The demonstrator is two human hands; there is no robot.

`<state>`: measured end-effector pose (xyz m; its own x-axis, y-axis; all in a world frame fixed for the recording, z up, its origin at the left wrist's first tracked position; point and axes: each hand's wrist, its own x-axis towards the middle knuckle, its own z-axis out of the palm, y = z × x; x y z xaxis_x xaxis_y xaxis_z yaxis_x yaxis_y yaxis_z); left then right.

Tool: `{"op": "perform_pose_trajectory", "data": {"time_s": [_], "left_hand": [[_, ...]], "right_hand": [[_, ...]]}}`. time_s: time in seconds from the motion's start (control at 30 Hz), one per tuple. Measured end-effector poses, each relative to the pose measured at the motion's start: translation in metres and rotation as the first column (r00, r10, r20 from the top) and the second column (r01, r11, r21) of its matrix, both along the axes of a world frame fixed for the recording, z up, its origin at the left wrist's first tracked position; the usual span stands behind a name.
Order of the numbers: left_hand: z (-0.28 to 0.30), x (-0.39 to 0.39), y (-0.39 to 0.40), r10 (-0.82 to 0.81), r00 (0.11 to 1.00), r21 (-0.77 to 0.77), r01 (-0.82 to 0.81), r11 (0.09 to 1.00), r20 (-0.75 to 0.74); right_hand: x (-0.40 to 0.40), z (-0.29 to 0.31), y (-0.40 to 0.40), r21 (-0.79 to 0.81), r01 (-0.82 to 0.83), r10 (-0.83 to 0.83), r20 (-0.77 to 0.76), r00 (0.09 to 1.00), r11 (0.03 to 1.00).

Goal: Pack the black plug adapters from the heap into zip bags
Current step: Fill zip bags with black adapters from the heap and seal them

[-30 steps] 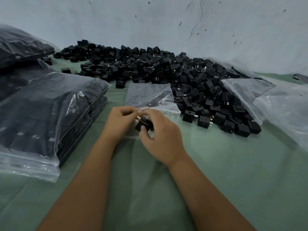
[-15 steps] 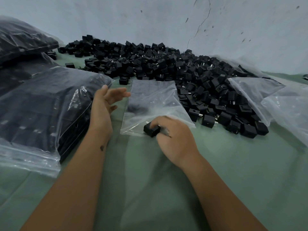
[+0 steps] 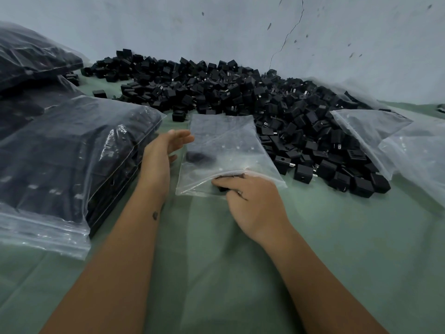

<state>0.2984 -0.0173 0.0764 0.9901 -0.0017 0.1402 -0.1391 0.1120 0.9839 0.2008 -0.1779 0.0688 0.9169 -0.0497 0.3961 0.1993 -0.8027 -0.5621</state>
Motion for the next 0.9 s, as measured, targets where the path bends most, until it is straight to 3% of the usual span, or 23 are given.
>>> {"op": "perform_pose_trajectory", "data": {"time_s": [0.07, 0.17, 0.33, 0.5, 0.7, 0.9], "left_hand": [[0.000, 0.000, -0.002, 0.014, 1.000, 0.022, -0.014, 1.000, -0.001], [-0.001, 0.000, -0.004, -0.025, 1.000, 0.054, 0.024, 0.998, 0.012], [-0.001, 0.000, -0.003, -0.061, 0.998, 0.024, 0.061, 0.998, 0.013], [0.000, 0.000, -0.004, -0.050, 0.999, 0.030, 0.051, 0.998, -0.015], [-0.002, -0.004, -0.008, -0.036, 0.999, 0.093, 0.039, 0.995, -0.031], [-0.005, 0.000, -0.012, -0.045, 0.999, 0.135, 0.042, 0.990, 0.024]], "right_hand": [[0.001, -0.002, 0.001, 0.055, -0.018, 0.020, -0.035, 0.999, 0.998], [0.004, -0.004, 0.000, 0.013, 0.010, -0.010, -0.031, 0.999, 1.000], [0.016, -0.005, 0.005, -0.312, 0.089, -0.134, -0.126, 0.983, 0.946], [0.009, -0.005, 0.008, -0.207, 0.062, -0.075, -0.057, 0.996, 0.976], [0.025, 0.005, 0.012, -0.274, 0.091, -0.161, -0.245, 0.956, 0.958], [0.036, 0.001, 0.018, -0.273, 0.085, -0.170, -0.309, 0.936, 0.958]]}}
